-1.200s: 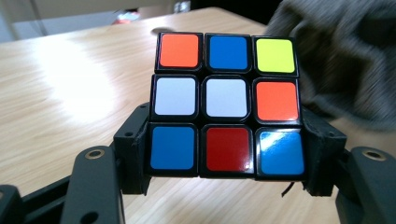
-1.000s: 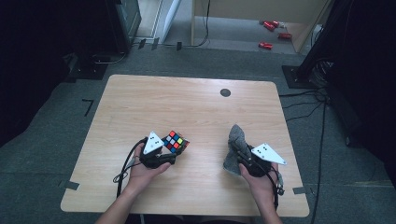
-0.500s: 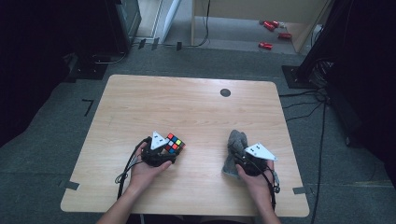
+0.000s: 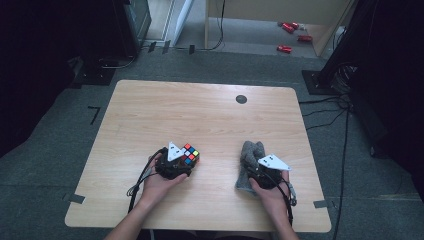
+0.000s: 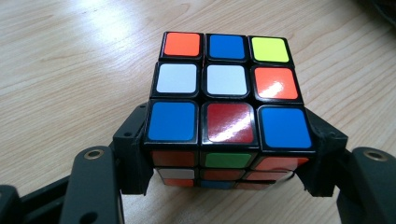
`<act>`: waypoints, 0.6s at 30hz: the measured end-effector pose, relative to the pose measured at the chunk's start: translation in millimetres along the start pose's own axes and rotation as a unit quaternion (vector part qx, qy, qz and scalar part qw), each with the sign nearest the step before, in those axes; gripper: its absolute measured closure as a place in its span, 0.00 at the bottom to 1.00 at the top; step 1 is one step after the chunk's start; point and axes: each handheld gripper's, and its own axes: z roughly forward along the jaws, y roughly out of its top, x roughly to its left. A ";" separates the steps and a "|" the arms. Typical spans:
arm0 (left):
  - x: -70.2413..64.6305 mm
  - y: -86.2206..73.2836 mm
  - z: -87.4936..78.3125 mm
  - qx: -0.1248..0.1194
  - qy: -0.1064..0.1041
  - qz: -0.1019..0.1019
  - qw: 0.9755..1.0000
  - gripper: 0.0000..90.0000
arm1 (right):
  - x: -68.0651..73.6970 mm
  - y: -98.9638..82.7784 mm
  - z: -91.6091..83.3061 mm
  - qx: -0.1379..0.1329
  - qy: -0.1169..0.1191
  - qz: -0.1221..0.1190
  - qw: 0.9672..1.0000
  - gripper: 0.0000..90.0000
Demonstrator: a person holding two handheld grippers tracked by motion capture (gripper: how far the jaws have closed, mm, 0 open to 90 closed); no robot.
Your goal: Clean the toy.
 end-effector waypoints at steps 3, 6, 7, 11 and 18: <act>0.7 -0.4 0.4 -0.002 -0.002 0.002 1.000 0.38 | 2.3 -1.2 3.3 0.009 0.001 -0.003 1.000 0.71; 1.1 -0.6 0.9 -0.004 -0.002 0.003 1.000 0.37 | 3.5 -3.2 7.3 0.016 0.000 -0.012 1.000 0.71; 1.2 -0.6 0.9 -0.005 -0.002 0.003 1.000 0.37 | 3.8 -3.9 8.3 0.018 0.000 -0.013 1.000 0.71; 1.6 0.5 -0.9 -0.009 0.003 -0.003 1.000 0.28 | 3.2 -3.8 8.7 0.010 0.007 -0.013 1.000 0.59; 3.3 4.5 -12.7 -0.021 0.000 -0.019 1.000 0.15 | 4.2 3.5 1.6 0.004 0.011 -0.009 1.000 0.13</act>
